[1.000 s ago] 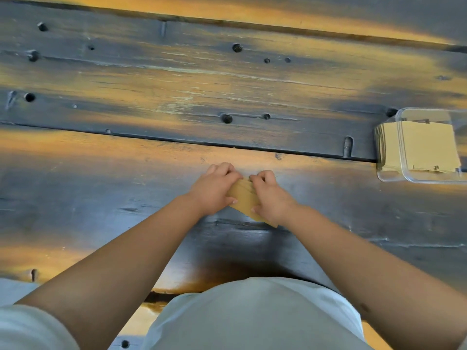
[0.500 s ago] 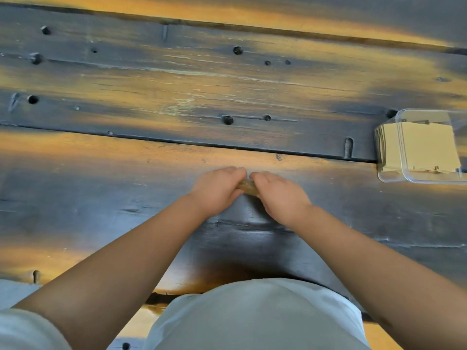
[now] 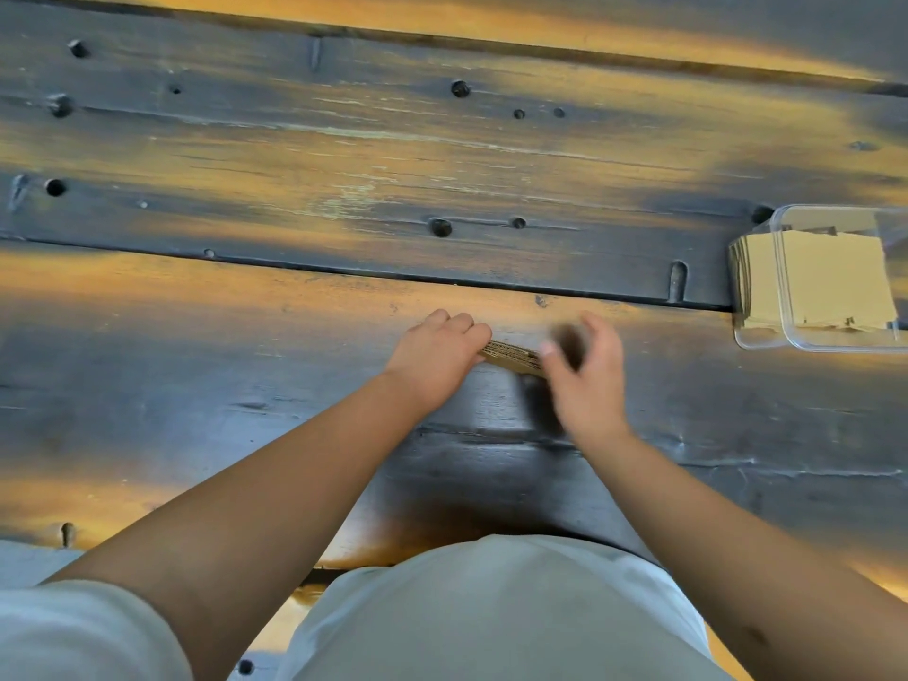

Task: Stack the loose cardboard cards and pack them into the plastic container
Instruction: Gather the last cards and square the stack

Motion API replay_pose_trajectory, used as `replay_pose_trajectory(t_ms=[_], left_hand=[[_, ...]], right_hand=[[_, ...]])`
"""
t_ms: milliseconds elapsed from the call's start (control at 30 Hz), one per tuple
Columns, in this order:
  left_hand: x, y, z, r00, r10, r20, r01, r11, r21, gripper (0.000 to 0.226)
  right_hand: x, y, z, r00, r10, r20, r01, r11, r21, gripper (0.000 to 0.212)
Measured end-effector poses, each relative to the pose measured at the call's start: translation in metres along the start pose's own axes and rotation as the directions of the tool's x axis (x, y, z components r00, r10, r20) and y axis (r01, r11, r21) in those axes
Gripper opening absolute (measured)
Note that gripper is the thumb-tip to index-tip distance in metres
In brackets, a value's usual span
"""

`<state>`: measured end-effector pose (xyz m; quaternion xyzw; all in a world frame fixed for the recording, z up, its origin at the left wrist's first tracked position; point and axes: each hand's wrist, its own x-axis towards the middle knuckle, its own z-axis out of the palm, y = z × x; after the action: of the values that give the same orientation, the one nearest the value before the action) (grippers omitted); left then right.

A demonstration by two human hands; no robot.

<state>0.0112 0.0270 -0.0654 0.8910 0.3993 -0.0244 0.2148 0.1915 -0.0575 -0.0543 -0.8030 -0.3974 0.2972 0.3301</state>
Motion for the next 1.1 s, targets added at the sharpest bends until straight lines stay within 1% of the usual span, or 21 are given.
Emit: replay_pose_trajectory(t_ms=[33, 67, 100, 133, 167, 233, 300, 367, 433, 467, 533, 600, 667, 733, 800, 833, 867, 933, 967, 1033, 1100], left_hand=[[0.000, 0.000, 0.001, 1.000, 0.003, 0.002, -0.003, 1.000, -0.012, 0.017], [0.001, 0.000, 0.001, 1.000, 0.002, 0.003, -0.002, 1.000, -0.025, 0.017], [0.001, 0.001, 0.002, 1.000, -0.002, 0.005, 0.002, 0.999, -0.037, 0.017], [0.002, 0.003, 0.002, 1.000, -0.007, 0.012, 0.008, 0.999, -0.053, 0.017], [0.002, 0.005, 0.003, 1.000, -0.012, 0.018, 0.013, 0.997, -0.072, 0.017], [0.000, 0.009, 0.005, 0.999, -0.038, -0.014, 0.035, 0.990, -0.137, 0.020], [-0.005, 0.011, 0.006, 0.991, -0.106, -0.083, 0.085, 0.969, -0.232, 0.031], [-0.010, 0.011, 0.009, 0.982, -0.151, -0.118, 0.106, 0.940, -0.323, 0.044], [-0.015, 0.012, 0.012, 0.969, -0.217, -0.116, 0.146, 0.886, -0.440, 0.051], [-0.016, 0.013, 0.013, 0.954, -0.282, -0.103, 0.188, 0.830, -0.526, 0.055], [-0.017, 0.018, 0.015, 0.904, -0.424, -0.053, 0.272, 0.665, -0.695, 0.069], [-0.017, 0.025, 0.016, 0.862, -0.507, 0.023, 0.319, 0.505, -0.802, 0.086], [-0.016, 0.030, 0.017, 0.828, -0.558, 0.055, 0.315, 0.382, -0.869, 0.095], [-0.013, 0.032, 0.018, 0.787, -0.614, 0.064, 0.308, 0.301, -0.902, 0.085], [-0.007, 0.035, 0.017, 0.730, -0.679, 0.076, 0.302, 0.221, -0.927, 0.048], [-0.004, 0.036, 0.017, 0.689, -0.719, 0.092, 0.283, 0.151, -0.947, 0.028], [-0.001, 0.038, 0.016, 0.649, -0.753, 0.106, 0.252, 0.082, -0.964, 0.017], [0.002, 0.039, 0.015, 0.612, -0.783, 0.115, 0.198, 0.012, -0.980, 0.016], [0.002, 0.039, 0.015, 0.617, -0.780, 0.099, 0.193, 0.028, -0.981, 0.018], [0.002, 0.038, 0.018, 0.645, -0.762, 0.052, 0.222, 0.122, -0.967, 0.031], [0.001, 0.039, 0.020, 0.652, -0.757, 0.047, 0.224, 0.133, -0.966, 0.035]], right_hand=[[-0.004, 0.001, 0.000, 0.958, 0.269, -0.099, -0.231, 0.930, 0.287, 0.057], [-0.008, 0.001, 0.003, 0.872, 0.476, -0.115, -0.361, 0.783, 0.507, 0.054], [-0.011, 0.000, 0.007, 0.823, 0.563, -0.077, -0.410, 0.682, 0.605, 0.053], [-0.015, -0.002, 0.013, 0.828, 0.560, -0.025, -0.427, 0.659, 0.619, 0.053], [-0.020, -0.004, 0.020, 0.857, 0.514, 0.031, -0.429, 0.678, 0.597, 0.056], [-0.027, -0.013, 0.036, 0.907, 0.395, 0.146, -0.409, 0.743, 0.529, 0.064], [-0.028, -0.019, 0.049, 0.915, 0.333, 0.229, -0.403, 0.803, 0.439, 0.063], [-0.023, -0.021, 0.053, 0.930, 0.291, 0.227, -0.354, 0.874, 0.332, 0.051], [-0.018, -0.019, 0.051, 0.955, 0.239, 0.178, -0.279, 0.927, 0.253, 0.029], [-0.016, -0.018, 0.051, 0.964, 0.216, 0.153, -0.245, 0.945, 0.215, 0.021], [-0.014, -0.018, 0.052, 0.971, 0.208, 0.114, -0.226, 0.958, 0.175, 0.016], [-0.011, -0.022, 0.053, 0.965, 0.248, 0.084, -0.260, 0.943, 0.210, 0.022], [-0.008, -0.025, 0.056, 0.954, 0.294, 0.054, -0.298, 0.921, 0.249, 0.026], [-0.006, -0.026, 0.058, 0.966, 0.258, 0.034, -0.259, 0.941, 0.219, 0.016], [-0.006, -0.025, 0.060, 0.980, 0.197, 0.027, -0.199, 0.968, 0.151, 0.014], [-0.006, -0.024, 0.060, 0.982, 0.185, 0.025, -0.187, 0.973, 0.136, 0.016], [-0.005, -0.023, 0.060, 0.983, 0.181, 0.028, -0.183, 0.973, 0.139, 0.018], [-0.005, -0.022, 0.057, 0.986, 0.159, 0.051, -0.165, 0.974, 0.153, 0.018], [-0.005, -0.022, 0.056, 0.989, 0.137, 0.062, -0.146, 0.976, 0.164, 0.016], [-0.005, -0.020, 0.053, 0.993, 0.090, 0.074, -0.102, 0.981, 0.167, 0.014], [-0.006, -0.019, 0.051, 0.994, 0.032, 0.107, -0.046, 0.990, 0.130, 0.017]])
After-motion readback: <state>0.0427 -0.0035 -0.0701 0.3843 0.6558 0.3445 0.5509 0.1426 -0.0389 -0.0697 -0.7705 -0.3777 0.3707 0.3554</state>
